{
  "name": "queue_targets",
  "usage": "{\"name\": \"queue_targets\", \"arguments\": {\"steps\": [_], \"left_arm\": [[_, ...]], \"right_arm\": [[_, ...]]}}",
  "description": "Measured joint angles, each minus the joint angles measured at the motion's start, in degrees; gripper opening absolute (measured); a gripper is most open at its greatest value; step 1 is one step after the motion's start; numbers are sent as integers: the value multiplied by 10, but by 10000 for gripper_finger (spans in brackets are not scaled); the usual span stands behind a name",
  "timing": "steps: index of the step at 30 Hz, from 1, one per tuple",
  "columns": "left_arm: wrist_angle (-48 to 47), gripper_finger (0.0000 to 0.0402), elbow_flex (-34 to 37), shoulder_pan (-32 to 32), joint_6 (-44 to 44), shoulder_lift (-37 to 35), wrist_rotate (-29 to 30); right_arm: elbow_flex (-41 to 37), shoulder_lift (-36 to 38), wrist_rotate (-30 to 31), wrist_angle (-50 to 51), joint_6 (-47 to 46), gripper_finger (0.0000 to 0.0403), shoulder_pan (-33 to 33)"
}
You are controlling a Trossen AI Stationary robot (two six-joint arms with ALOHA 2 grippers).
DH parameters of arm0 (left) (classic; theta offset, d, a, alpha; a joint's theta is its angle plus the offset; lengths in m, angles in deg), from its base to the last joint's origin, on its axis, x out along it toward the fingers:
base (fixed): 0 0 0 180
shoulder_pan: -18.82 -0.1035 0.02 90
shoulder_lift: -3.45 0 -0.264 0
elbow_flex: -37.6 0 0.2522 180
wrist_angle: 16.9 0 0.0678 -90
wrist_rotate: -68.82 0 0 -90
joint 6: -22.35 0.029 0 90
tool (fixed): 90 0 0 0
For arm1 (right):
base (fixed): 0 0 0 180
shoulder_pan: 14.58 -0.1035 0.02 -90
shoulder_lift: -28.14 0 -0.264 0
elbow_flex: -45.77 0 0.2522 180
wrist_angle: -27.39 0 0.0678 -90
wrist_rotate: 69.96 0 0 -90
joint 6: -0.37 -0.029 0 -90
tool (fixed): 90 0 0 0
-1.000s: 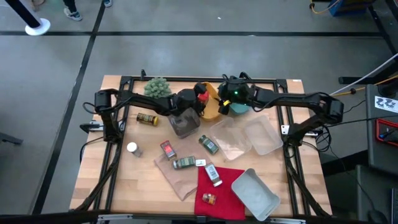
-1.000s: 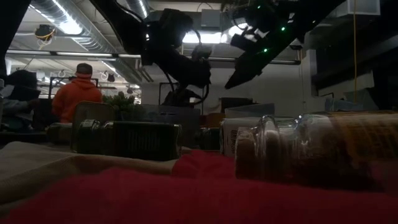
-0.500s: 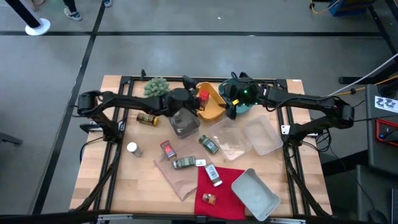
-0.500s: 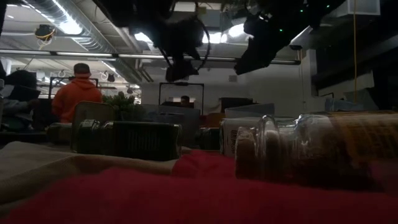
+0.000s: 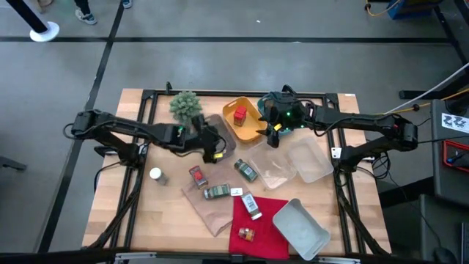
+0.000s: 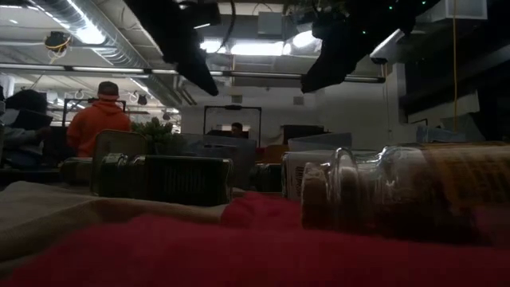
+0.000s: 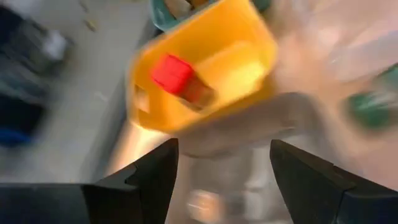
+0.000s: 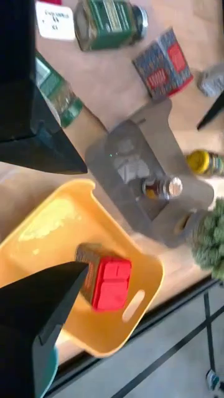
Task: Sort spices by type
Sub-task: Put the red seasoning can into the yellow bin
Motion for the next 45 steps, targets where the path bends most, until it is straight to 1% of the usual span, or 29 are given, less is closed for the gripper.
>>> {"name": "queue_targets", "arguments": {"steps": [4, 11, 15, 18, 21, 25, 27, 32, 37, 42, 45], "left_arm": [[-12, 242, 0, 41, -185, -1, -30], [-11, 242, 0, 97, -420, -1, -68], [-14, 242, 0, 119, -533, -1, -106], [-27, 242, 0, 132, -629, -1, -150], [-33, 242, 0, 140, -744, -1, -197], [-54, 242, 0, 141, -876, -1, -275], [-76, 242, 0, 141, -932, -1, -311], [-139, 242, 0, 141, -1074, -1, -374], [-191, 242, 0, 138, -1159, -1, -377], [-221, 242, 0, 138, -1229, 5, -338], [-222, 242, 0, 134, -1245, 12, -321]], "right_arm": [[0, 0, 1, -1, 3, 241, -19], [0, 0, 1, -3, 3, 241, -36], [0, 0, -7, -3, 3, 241, -36], [0, 0, -7, -2, 3, 241, -35], [0, 0, -7, -2, 4, 241, -35], [0, 0, -7, -1, 4, 241, -35], [0, 0, -7, -1, 4, 241, -35], [0, 0, -7, 0, 4, 241, -35], [0, 0, -7, 0, 4, 241, -35], [0, 0, -7, 6, 4, 241, -35], [0, -1, -7, 11, 4, 241, -35]]}}
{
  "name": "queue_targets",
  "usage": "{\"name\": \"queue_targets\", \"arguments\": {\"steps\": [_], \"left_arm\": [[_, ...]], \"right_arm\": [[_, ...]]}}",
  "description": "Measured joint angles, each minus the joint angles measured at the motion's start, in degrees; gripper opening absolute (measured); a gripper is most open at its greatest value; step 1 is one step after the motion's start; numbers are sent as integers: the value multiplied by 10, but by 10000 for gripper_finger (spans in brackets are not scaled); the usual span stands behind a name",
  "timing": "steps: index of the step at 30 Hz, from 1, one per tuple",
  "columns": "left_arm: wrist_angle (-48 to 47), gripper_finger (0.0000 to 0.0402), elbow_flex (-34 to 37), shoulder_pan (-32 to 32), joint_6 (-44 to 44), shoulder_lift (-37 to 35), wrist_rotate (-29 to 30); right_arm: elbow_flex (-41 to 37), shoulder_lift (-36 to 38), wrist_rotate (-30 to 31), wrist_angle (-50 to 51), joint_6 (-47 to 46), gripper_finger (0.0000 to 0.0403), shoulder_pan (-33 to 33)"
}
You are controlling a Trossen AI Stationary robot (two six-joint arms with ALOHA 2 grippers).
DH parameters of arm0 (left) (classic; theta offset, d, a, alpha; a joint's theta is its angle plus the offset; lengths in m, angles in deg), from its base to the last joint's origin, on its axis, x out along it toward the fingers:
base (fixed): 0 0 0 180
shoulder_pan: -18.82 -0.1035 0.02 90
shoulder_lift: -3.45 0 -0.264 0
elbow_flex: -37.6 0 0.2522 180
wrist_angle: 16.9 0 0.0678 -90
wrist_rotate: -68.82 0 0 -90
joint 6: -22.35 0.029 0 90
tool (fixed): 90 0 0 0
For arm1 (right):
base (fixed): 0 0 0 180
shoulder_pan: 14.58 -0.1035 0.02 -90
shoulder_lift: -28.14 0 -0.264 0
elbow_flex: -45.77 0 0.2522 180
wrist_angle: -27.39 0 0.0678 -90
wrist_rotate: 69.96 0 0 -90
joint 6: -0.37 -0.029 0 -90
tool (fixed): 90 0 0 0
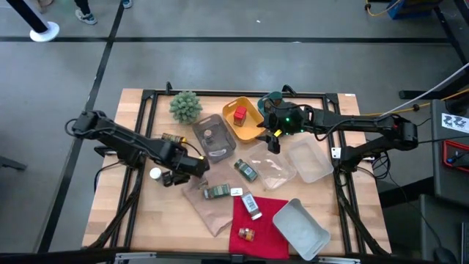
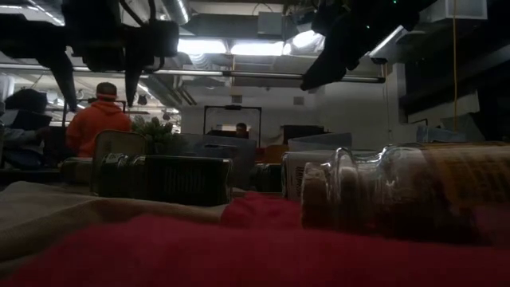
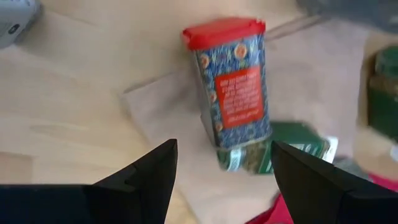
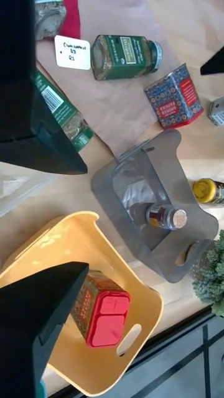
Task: Sort spices by type
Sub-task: Put the red seasoning can into the yellow bin
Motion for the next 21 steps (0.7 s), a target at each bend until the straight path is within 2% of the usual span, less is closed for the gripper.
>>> {"name": "queue_targets", "arguments": {"steps": [21], "left_arm": [[-12, 242, 1, -60, 40, 60, 17]], "right_arm": [[0, -3, 1, 2, 2, 241, 0]]}}
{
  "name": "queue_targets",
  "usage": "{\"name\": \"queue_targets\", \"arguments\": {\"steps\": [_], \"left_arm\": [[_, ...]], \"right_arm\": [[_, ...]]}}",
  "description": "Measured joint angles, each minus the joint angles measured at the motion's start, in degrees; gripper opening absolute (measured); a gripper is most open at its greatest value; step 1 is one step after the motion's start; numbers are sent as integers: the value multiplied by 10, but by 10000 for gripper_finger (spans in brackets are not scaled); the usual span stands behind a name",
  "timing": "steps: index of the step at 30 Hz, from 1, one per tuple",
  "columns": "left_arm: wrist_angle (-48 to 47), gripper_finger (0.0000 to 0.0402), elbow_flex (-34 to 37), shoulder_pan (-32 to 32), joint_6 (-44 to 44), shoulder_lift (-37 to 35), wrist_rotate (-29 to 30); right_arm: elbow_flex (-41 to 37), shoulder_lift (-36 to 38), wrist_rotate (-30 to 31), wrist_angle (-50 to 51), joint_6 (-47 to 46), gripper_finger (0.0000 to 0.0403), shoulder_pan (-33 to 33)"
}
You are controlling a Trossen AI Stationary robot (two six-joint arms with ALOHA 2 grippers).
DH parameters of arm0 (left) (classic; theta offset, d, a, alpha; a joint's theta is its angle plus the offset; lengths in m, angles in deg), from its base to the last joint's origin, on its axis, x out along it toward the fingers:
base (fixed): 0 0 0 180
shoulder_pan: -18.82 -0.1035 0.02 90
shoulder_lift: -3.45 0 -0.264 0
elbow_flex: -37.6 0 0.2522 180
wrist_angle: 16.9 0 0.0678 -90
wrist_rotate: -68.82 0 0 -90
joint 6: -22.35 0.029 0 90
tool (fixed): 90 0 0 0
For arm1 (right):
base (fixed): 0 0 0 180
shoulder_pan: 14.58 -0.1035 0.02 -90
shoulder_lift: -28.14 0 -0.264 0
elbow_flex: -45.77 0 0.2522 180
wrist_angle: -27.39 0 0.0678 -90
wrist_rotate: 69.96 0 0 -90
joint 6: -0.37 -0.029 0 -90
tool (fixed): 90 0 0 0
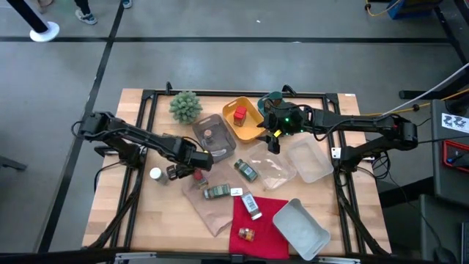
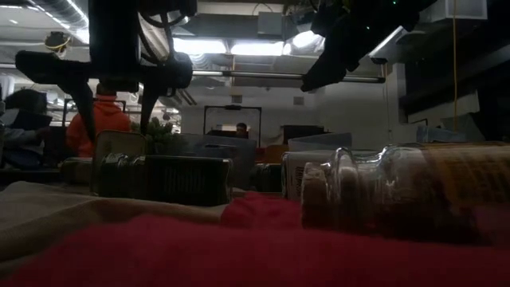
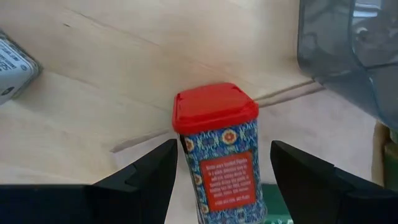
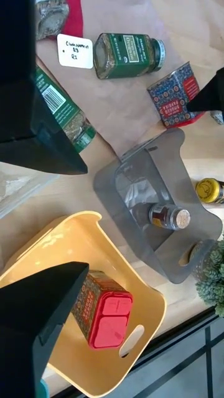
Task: Sort spices by type
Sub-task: Put the red seasoning can into the yellow bin
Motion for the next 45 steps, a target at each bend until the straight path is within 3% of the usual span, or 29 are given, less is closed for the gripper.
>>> {"name": "queue_targets", "arguments": {"steps": [9, 22, 39, 45], "left_arm": [[3, 242, 0, 1, 25, 36, 0], [2, 236, 0, 5, 150, 45, 1], [10, 232, 0, 6, 151, 45, 1], [50, 194, 17, 6, 172, 42, 2]], "right_arm": [[0, 0, 2, 9, 14, 241, 0], [0, 0, 5, 17, 15, 241, 0], [0, 0, 5, 29, 15, 241, 0], [0, 0, 5, 29, 26, 241, 0]]}}
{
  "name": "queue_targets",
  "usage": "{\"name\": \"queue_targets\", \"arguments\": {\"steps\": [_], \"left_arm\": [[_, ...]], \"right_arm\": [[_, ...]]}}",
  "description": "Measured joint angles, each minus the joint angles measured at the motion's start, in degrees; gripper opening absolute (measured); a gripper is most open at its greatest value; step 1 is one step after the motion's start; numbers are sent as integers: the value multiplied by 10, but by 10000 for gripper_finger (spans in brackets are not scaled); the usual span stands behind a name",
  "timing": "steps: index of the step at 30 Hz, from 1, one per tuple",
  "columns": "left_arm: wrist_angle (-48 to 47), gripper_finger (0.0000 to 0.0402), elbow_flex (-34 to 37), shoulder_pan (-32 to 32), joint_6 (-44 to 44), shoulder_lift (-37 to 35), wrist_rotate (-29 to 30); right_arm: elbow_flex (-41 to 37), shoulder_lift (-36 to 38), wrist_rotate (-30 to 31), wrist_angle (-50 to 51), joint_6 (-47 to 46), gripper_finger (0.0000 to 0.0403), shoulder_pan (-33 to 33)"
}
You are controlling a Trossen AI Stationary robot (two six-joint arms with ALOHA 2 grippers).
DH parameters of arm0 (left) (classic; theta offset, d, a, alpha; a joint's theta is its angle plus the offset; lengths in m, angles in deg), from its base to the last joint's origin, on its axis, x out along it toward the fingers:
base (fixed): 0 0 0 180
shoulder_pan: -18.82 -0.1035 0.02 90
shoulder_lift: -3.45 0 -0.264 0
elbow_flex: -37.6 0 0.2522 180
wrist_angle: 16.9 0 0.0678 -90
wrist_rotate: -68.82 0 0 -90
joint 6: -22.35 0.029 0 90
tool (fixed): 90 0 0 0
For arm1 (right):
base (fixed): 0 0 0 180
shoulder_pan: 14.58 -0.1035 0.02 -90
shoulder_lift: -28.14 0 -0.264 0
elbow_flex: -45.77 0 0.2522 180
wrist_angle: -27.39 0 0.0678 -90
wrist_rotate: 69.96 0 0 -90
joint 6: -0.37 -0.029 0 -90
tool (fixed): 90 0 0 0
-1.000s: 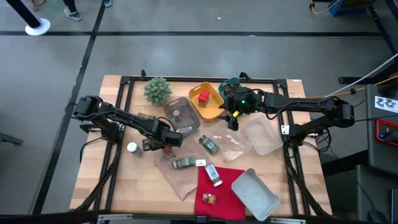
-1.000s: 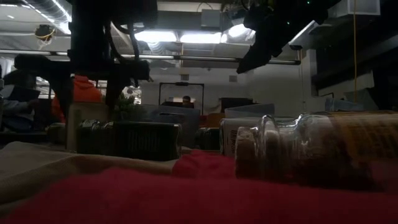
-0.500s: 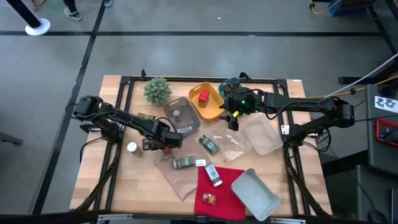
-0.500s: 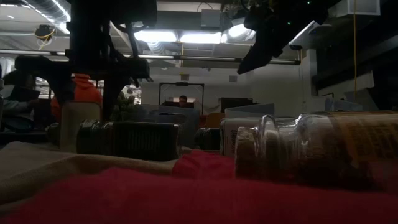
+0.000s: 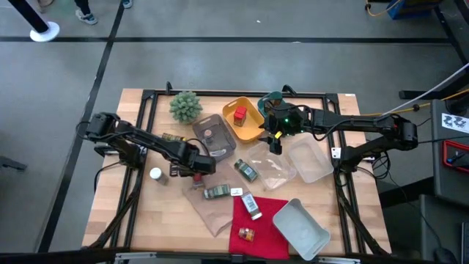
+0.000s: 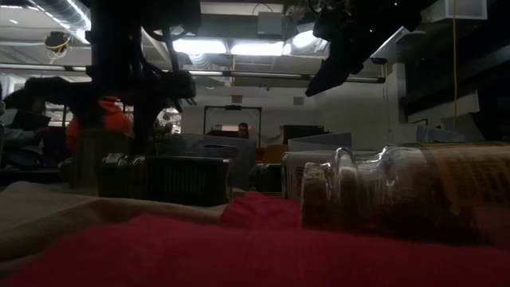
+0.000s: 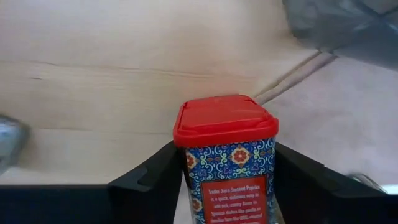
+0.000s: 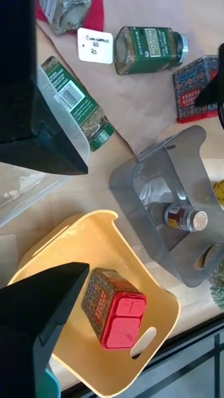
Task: Sort spices by type
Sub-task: Put the red seasoning can into the yellow bin
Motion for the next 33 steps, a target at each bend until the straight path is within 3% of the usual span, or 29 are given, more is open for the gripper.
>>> {"name": "queue_targets", "arguments": {"steps": [3, 13, 19, 33], "left_arm": [[42, 176, 18, 0, 10, -2, 0], [49, 179, 23, 0, 68, -21, 16], [43, 173, 24, 0, 100, -55, 76], [84, 174, 24, 0, 210, -146, 87]], "right_arm": [[0, 0, 0, 0, 4, 241, 0], [0, 0, 0, 0, 4, 241, 0], [0, 0, 0, 0, 4, 241, 0], [0, 0, 0, -1, 4, 241, 0]]}}
